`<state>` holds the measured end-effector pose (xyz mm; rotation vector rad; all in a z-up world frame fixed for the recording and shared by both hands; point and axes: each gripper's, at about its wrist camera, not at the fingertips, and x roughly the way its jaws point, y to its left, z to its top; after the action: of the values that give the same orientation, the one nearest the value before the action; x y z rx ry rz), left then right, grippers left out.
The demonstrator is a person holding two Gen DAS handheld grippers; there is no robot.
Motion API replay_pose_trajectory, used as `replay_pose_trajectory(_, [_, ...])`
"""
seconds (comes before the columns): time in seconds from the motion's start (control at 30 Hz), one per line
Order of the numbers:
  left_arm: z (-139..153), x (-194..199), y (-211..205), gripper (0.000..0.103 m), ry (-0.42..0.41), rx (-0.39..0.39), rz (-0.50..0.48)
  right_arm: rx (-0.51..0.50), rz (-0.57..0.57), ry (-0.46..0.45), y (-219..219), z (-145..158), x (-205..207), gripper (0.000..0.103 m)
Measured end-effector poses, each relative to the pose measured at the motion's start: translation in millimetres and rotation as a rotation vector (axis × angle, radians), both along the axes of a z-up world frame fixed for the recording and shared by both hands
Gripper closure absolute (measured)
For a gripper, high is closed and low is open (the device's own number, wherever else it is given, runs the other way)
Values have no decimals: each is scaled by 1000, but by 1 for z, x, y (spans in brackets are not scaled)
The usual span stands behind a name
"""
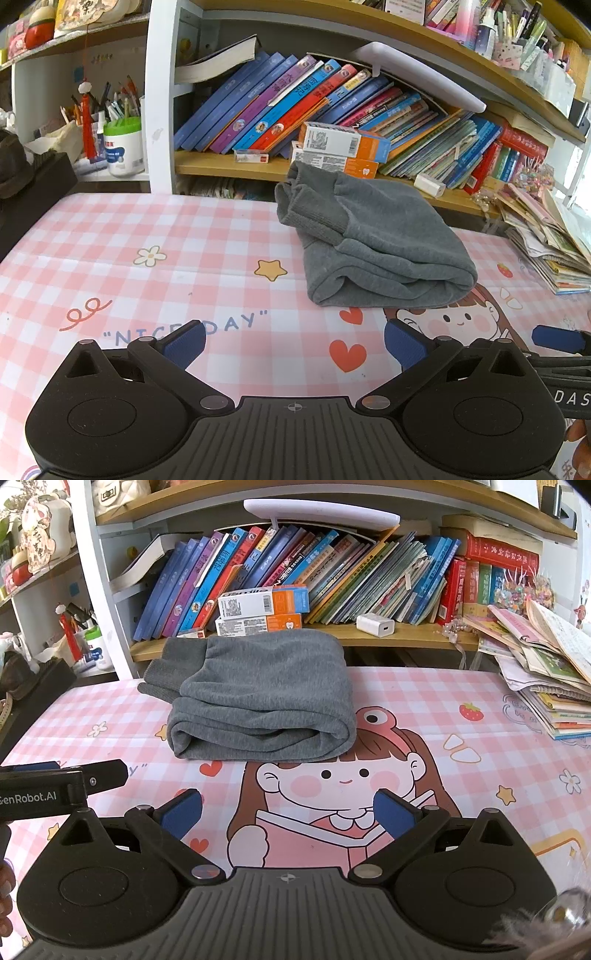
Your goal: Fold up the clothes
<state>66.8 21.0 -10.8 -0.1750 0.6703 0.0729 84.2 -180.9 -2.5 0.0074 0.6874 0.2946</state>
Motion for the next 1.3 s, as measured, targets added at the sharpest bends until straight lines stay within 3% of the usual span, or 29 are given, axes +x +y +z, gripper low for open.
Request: replay_pose_trajectory(1.3, [0,1,2,0,10,-6,15,-4,9,13,1,-2,0,3])
